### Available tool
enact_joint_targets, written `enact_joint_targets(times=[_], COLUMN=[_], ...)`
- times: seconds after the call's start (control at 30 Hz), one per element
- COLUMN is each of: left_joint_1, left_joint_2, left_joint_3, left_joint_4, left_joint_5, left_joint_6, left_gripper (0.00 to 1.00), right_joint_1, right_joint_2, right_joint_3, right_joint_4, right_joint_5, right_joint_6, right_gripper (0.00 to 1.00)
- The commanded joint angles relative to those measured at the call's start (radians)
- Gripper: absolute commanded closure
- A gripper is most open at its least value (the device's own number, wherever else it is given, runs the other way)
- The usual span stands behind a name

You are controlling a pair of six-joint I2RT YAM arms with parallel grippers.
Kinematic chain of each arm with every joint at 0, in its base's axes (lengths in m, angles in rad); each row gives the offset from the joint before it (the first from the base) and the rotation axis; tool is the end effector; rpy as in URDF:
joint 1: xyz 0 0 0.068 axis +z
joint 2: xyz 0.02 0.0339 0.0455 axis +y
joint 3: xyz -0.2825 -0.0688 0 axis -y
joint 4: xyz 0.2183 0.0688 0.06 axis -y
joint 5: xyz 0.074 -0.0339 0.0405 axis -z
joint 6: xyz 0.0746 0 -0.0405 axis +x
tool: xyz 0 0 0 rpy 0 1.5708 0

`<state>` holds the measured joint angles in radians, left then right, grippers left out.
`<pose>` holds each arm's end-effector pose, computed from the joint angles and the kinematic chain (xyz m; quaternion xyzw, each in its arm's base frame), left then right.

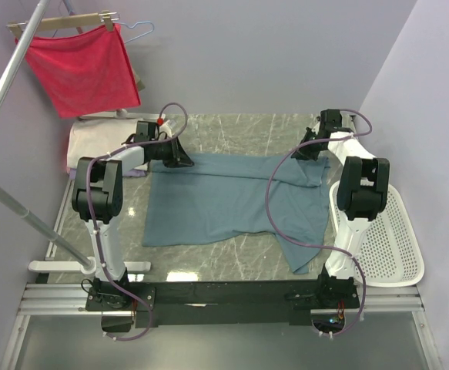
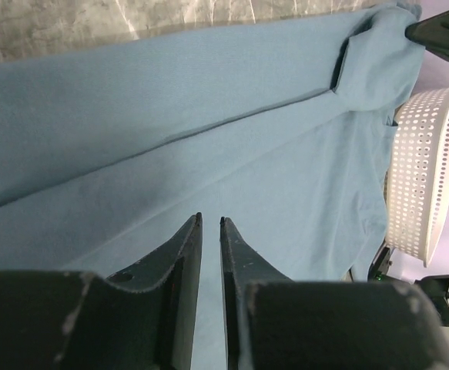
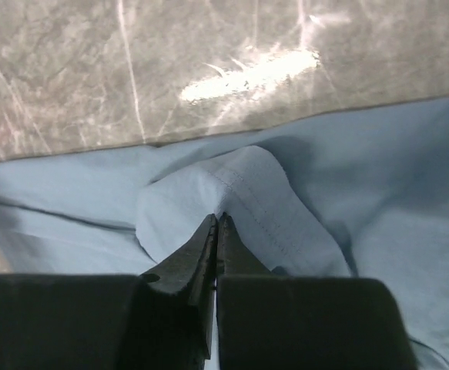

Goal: Fold and stack the t-shirts
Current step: Fold the flattened tshirt in 1/3 of the way

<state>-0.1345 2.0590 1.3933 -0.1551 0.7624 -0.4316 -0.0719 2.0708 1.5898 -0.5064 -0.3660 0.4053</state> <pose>0.4375 -0.1112 0.1817 0.0069 0.8744 -0.4274 0.2298 0.4566 -0.0061 0.1937 0.1717 0.9275 0.2188 0.2499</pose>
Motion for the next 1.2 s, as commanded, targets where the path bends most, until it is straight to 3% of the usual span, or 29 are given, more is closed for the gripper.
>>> enact_joint_targets(times=[0.0,0.13,0.27,0.33,0.43,0.47,0.57,0.67,0.83,1.17], left_joint_1=[-0.011,-0.017,-0.022,-0.024,-0.027,-0.028,-0.028,-0.028,-0.028,-0.028], left_joint_2=[0.001,0.000,-0.008,-0.008,-0.002,0.000,-0.002,-0.007,-0.014,-0.013], left_joint_3=[0.015,0.007,-0.017,-0.027,-0.045,-0.056,-0.072,-0.074,-0.073,-0.060], left_joint_4=[0.032,0.042,0.069,0.078,0.097,0.103,0.115,0.115,0.120,0.101], left_joint_5=[0.029,0.026,0.023,0.020,0.021,0.021,0.017,0.014,0.021,0.018], left_joint_6=[0.008,0.001,-0.012,-0.018,-0.024,-0.029,-0.035,-0.035,-0.042,-0.021], left_gripper=[0.80,0.80,0.80,0.80,0.82,0.82,0.82,0.78,0.77,0.78], right_joint_1=[-0.008,0.015,0.118,0.210,0.309,0.320,0.323,0.319,0.276,0.205], right_joint_2=[-0.087,-0.193,-0.336,-0.391,-0.478,-0.503,-0.601,-0.659,-0.661,-0.373], right_joint_3=[-0.042,-0.125,-0.266,-0.327,-0.459,-0.494,-0.574,-0.548,-0.482,-0.314], right_joint_4=[0.052,0.037,-0.018,-0.102,-0.124,-0.124,-0.147,-0.167,-0.111,-0.060], right_joint_5=[-0.057,-0.056,0.008,0.061,0.122,0.128,0.218,0.402,0.478,0.289], right_joint_6=[-0.014,-0.023,-0.084,-0.105,-0.099,-0.074,-0.031,0.003,0.047,0.006], right_gripper=[1.00,1.00,1.00,0.91,0.85,0.61,0.35,0.23,0.20,0.22])
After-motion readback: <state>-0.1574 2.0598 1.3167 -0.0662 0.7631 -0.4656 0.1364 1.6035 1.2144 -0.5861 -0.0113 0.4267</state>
